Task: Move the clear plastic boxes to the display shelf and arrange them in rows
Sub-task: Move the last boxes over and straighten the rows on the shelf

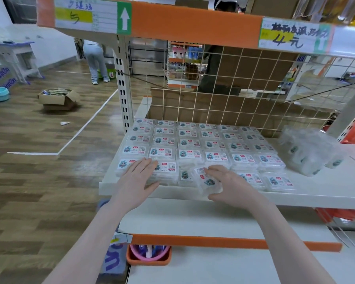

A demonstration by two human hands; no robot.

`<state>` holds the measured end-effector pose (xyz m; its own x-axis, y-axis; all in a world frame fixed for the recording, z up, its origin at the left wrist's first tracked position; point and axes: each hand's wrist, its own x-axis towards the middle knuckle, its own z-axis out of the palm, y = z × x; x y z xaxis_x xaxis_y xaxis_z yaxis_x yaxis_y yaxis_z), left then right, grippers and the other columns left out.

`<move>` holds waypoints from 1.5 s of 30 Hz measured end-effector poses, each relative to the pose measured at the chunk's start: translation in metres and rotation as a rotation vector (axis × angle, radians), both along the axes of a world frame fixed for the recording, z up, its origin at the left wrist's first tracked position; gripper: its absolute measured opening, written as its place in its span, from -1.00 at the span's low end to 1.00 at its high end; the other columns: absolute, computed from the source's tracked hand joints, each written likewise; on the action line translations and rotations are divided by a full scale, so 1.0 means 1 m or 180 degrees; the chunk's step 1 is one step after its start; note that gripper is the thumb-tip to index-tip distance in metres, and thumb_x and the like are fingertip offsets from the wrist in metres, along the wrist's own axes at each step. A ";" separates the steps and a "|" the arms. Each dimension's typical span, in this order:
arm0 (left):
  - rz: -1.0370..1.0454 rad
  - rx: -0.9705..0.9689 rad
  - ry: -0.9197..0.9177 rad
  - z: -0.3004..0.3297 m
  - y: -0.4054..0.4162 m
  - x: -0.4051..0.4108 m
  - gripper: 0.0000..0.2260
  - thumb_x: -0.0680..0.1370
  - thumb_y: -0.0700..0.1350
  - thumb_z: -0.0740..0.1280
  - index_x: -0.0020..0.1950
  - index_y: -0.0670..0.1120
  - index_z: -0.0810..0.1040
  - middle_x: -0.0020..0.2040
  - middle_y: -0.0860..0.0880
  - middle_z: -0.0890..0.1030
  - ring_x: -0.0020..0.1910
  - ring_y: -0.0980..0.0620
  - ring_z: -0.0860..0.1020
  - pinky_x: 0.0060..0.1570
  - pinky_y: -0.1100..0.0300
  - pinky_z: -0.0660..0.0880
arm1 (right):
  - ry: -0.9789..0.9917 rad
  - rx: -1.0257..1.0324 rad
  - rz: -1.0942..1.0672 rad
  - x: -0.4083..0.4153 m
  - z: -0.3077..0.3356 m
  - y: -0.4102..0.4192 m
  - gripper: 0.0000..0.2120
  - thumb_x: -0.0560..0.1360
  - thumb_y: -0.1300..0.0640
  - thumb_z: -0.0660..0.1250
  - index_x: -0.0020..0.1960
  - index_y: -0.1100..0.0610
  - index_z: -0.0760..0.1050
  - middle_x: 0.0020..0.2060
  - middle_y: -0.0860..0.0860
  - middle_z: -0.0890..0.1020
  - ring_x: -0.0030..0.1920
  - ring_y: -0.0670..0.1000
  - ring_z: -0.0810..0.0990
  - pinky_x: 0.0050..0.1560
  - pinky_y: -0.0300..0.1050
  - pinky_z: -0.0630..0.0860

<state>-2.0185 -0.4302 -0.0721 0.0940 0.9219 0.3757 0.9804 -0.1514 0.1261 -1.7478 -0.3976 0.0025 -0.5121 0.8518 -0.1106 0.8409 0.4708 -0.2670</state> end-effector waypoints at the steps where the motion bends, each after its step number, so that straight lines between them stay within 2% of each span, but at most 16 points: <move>1: -0.0017 0.0011 -0.0007 0.000 0.000 0.000 -0.45 0.46 0.19 0.12 0.28 -0.12 0.53 0.23 -0.12 0.57 0.21 -0.16 0.54 0.22 -0.03 0.30 | 0.0018 0.0035 -0.0011 0.000 0.001 0.001 -0.32 0.44 0.00 0.37 0.49 0.00 0.19 0.44 -0.10 0.21 0.39 -0.07 0.28 0.30 -0.22 0.24; 3: -0.0050 0.0020 -0.0034 -0.001 0.001 0.000 -0.45 0.46 0.18 0.13 0.28 -0.13 0.53 0.23 -0.13 0.57 0.21 -0.16 0.54 0.21 -0.07 0.36 | 0.0094 0.0049 -0.0046 0.001 0.003 0.004 -0.33 0.41 -0.04 0.41 0.46 -0.03 0.24 0.44 -0.13 0.24 0.38 -0.09 0.28 0.29 -0.21 0.25; 7: -0.0080 0.0066 -0.0007 -0.001 0.002 0.000 -0.47 0.45 0.17 0.13 0.26 -0.11 0.54 0.21 -0.11 0.58 0.19 -0.14 0.55 0.18 -0.08 0.44 | 0.0334 -0.0104 -0.0141 0.002 0.003 0.006 -0.34 0.36 -0.05 0.46 0.40 -0.11 0.30 0.46 -0.26 0.14 0.41 -0.11 0.25 0.31 -0.14 0.28; 11: -0.0081 0.0147 0.0063 -0.001 0.002 0.000 -0.49 0.44 0.15 0.14 0.25 -0.10 0.53 0.20 -0.09 0.59 0.18 -0.11 0.56 0.16 -0.06 0.45 | 0.0505 -0.0285 -0.0179 0.003 -0.001 0.009 -0.35 0.35 0.00 0.47 0.37 -0.11 0.31 0.44 -0.23 0.22 0.41 -0.08 0.27 0.32 -0.10 0.29; 14: -0.0083 0.0128 0.0065 -0.001 0.001 -0.001 -0.48 0.45 0.15 0.13 0.27 -0.10 0.52 0.22 -0.09 0.58 0.19 -0.11 0.55 0.18 -0.05 0.44 | 0.0540 -0.0269 -0.0123 0.003 -0.005 0.011 -0.34 0.34 0.03 0.46 0.38 -0.08 0.29 0.41 -0.20 0.26 0.38 -0.09 0.29 0.29 -0.18 0.28; 21: -0.0100 0.0148 0.0092 -0.003 0.001 -0.002 -0.47 0.46 0.16 0.12 0.30 -0.11 0.51 0.24 -0.09 0.56 0.22 -0.10 0.53 0.23 -0.02 0.41 | 0.0129 -0.0118 -0.0022 -0.004 -0.005 0.015 -0.18 0.34 -0.12 0.42 0.49 -0.03 0.13 0.38 -0.15 0.19 0.32 -0.06 0.31 0.21 -0.17 0.36; 24: -0.0106 0.0197 0.0085 -0.003 0.001 -0.002 -0.47 0.46 0.16 0.12 0.31 -0.10 0.50 0.25 -0.09 0.56 0.23 -0.10 0.52 0.30 0.10 0.34 | -0.0127 0.0063 -0.0134 -0.011 -0.005 0.011 -0.11 0.34 -0.21 0.39 0.51 0.05 0.05 0.37 -0.06 0.18 0.31 0.02 0.32 0.22 -0.10 0.37; 26: -0.0144 0.0232 0.0092 -0.003 0.001 -0.002 -0.47 0.45 0.15 0.13 0.30 -0.11 0.50 0.24 -0.10 0.56 0.22 -0.11 0.53 0.29 0.08 0.36 | -0.0222 0.0210 -0.0282 -0.016 -0.008 0.006 -0.12 0.36 -0.24 0.36 0.51 0.07 0.04 0.36 -0.04 0.18 0.29 0.03 0.31 0.22 -0.09 0.35; 29: -0.0171 0.0254 0.0142 -0.003 0.001 -0.003 -0.47 0.45 0.14 0.13 0.29 -0.12 0.51 0.23 -0.11 0.57 0.22 -0.12 0.54 0.23 -0.05 0.38 | -0.0079 0.0300 -0.0405 -0.021 -0.017 -0.002 -0.15 0.41 -0.21 0.32 0.51 0.10 0.00 0.46 -0.06 0.05 0.39 0.04 0.23 0.27 -0.11 0.28; 32: -0.0187 0.0296 0.0178 -0.004 0.002 -0.004 -0.48 0.45 0.14 0.17 0.29 -0.12 0.51 0.23 -0.12 0.57 0.22 -0.12 0.53 0.24 -0.04 0.36 | -0.0048 0.0243 -0.0282 -0.022 -0.024 -0.008 -0.16 0.46 -0.09 0.29 0.54 0.07 -0.15 0.52 -0.06 -0.10 0.50 -0.01 -0.01 0.42 -0.10 0.09; 35: -0.0180 0.0407 0.0177 -0.004 0.003 -0.004 -0.52 0.43 0.09 0.26 0.27 -0.12 0.53 0.21 -0.11 0.58 0.20 -0.12 0.55 0.23 0.00 0.34 | -0.0030 0.0159 -0.0252 -0.019 -0.021 -0.010 -0.19 0.47 -0.04 0.28 0.54 0.05 -0.14 0.53 -0.04 -0.05 0.51 -0.02 -0.06 0.44 -0.11 0.01; 38: -0.0193 0.0595 0.0254 -0.002 0.004 -0.004 -0.60 0.47 0.05 0.23 0.21 -0.11 0.57 0.15 -0.09 0.61 0.14 -0.08 0.59 0.13 -0.01 0.49 | 0.0033 0.0181 -0.0315 -0.018 -0.016 -0.012 -0.23 0.46 -0.05 0.30 0.53 0.05 -0.01 0.52 -0.02 0.05 0.49 0.01 0.03 0.42 -0.13 0.06; 40: -0.0205 0.0697 0.0195 -0.002 0.006 -0.004 -0.66 0.44 -0.06 0.43 0.19 -0.13 0.58 0.13 -0.10 0.62 0.11 -0.10 0.60 0.09 -0.03 0.52 | 0.0055 0.0290 -0.0448 -0.020 -0.015 -0.015 -0.26 0.46 -0.10 0.32 0.51 0.06 0.06 0.49 -0.01 0.14 0.46 0.03 0.12 0.39 -0.15 0.10; 41: -0.0199 0.0697 0.0166 -0.002 0.007 -0.004 -0.62 0.39 -0.11 0.51 0.18 -0.13 0.59 0.11 -0.10 0.63 0.09 -0.10 0.61 0.07 -0.03 0.53 | 0.0065 0.0375 -0.0532 -0.021 -0.015 -0.017 -0.27 0.46 -0.13 0.32 0.50 0.07 0.10 0.46 0.00 0.21 0.44 0.04 0.17 0.37 -0.15 0.13; 45: -0.0220 0.0736 0.0142 -0.001 0.008 -0.004 -0.58 0.31 -0.15 0.56 0.14 -0.13 0.60 0.08 -0.10 0.64 0.05 -0.10 0.62 0.02 -0.01 0.55 | 0.0075 0.0750 -0.0812 -0.030 -0.020 -0.019 -0.42 0.49 -0.15 0.28 0.42 0.09 0.27 0.33 0.00 0.37 0.32 0.04 0.32 0.24 -0.15 0.28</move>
<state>-2.0222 -0.4226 -0.0727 0.1752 0.8026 0.5702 0.9705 -0.2381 0.0370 -1.7778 -0.4169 -0.0178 -0.2796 0.9534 0.1136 0.9343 0.2974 -0.1966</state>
